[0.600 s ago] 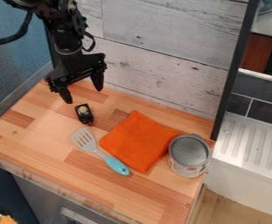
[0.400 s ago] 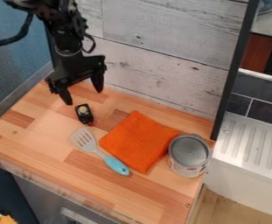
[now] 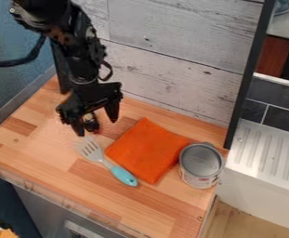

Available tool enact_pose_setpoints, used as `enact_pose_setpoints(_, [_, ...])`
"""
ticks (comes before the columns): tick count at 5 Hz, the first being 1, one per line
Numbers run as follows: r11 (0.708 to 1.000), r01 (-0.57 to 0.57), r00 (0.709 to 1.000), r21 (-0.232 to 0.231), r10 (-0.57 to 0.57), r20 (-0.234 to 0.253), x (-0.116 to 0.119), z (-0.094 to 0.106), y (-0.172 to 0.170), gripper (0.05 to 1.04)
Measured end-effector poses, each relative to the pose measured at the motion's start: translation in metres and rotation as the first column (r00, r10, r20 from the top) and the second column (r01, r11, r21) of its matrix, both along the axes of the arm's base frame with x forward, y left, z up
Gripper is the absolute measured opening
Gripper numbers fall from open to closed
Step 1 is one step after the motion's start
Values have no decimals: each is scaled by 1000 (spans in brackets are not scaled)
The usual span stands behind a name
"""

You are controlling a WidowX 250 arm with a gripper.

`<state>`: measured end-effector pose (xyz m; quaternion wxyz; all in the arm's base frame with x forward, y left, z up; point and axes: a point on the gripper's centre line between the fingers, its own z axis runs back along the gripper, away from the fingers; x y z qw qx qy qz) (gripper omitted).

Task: Pick up the blue spatula and place it to the left of the orange napkin

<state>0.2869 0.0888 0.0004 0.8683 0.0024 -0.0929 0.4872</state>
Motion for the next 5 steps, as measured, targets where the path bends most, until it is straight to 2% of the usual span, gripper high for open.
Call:
enact_pose_setpoints(1, [999, 10, 1000, -33, -10, -6, -11, -10, -38, 1001])
enact_pose_setpoints(2, [998, -52, 999, -35, 51, -7, -18, -16, -47, 1001])
enact_pose_setpoints(4, [997, -71, 997, -25, 71, -14, -33, -25, -49, 1001])
enact_pose_setpoints(5, [997, -69, 997, -27, 69, -34, -38, -28, -51, 1001])
